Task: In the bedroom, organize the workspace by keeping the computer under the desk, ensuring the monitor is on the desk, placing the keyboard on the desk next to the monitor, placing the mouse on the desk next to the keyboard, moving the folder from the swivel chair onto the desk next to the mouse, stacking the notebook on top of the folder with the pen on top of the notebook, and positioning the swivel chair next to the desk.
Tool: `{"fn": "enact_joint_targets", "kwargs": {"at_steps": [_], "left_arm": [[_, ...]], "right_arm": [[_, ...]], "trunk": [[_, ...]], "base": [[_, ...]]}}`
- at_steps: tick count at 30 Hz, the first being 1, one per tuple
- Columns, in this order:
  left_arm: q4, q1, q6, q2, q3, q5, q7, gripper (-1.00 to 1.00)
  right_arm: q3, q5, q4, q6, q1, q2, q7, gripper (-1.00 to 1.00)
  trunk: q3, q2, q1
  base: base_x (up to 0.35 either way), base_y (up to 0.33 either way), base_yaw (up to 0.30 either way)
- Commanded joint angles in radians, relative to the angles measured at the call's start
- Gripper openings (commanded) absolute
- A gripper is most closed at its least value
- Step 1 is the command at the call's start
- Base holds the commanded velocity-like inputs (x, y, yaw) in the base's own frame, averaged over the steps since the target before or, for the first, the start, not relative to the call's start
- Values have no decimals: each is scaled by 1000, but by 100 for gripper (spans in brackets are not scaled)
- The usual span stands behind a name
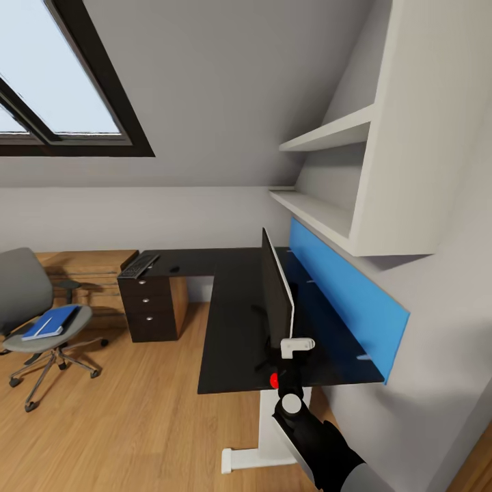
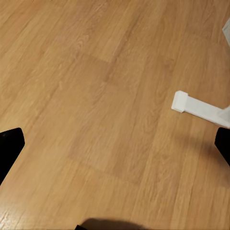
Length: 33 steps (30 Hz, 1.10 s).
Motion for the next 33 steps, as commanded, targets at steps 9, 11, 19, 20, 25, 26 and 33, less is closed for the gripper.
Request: {"fn": "enact_joint_targets", "kwargs": {"at_steps": [9, 11, 19, 20, 25, 26, 33], "left_arm": [[1, 0, -2, 0, 2, 7, -7, 100], [1, 0, -2, 0, 2, 7, -7, 100], [1, 0, -2, 0, 2, 7, -7, 100], [1, 0, -2, 0, 2, 7, -7, 100], [1, 0, -2, 1, 2, 7, -7, 100], [1, 0, -2, 1, 2, 7, -7, 100], [1, 0, -2, 1, 2, 7, -7, 100]], "right_arm": [[5, -8, 1, -7, -1, -1, -6, 100], [5, -8, 1, -7, -1, -1, -5, 100], [5, -8, 1, -7, -1, -1, -6, 100], [5, -8, 1, -7, -1, -1, -6, 100], [5, -9, 1, -7, -1, -1, -6, 100], [5, -9, 1, -7, -1, -1, -6, 100], [5, -9, 1, -6, -1, -1, -6, 100]], "trunk": [[0, 0, 1], [0, 0, 1], [0, 0, 1], [0, 0, 1], [0, 0, 1], [0, 0, 1], [0, 0, 1]], "base": [[241, 0, 0], [98, 0, 0], [26, 0, 0], [5, 0, 0], [2, 0, 0], [1, 0, 0], [68, 31, 0]]}}
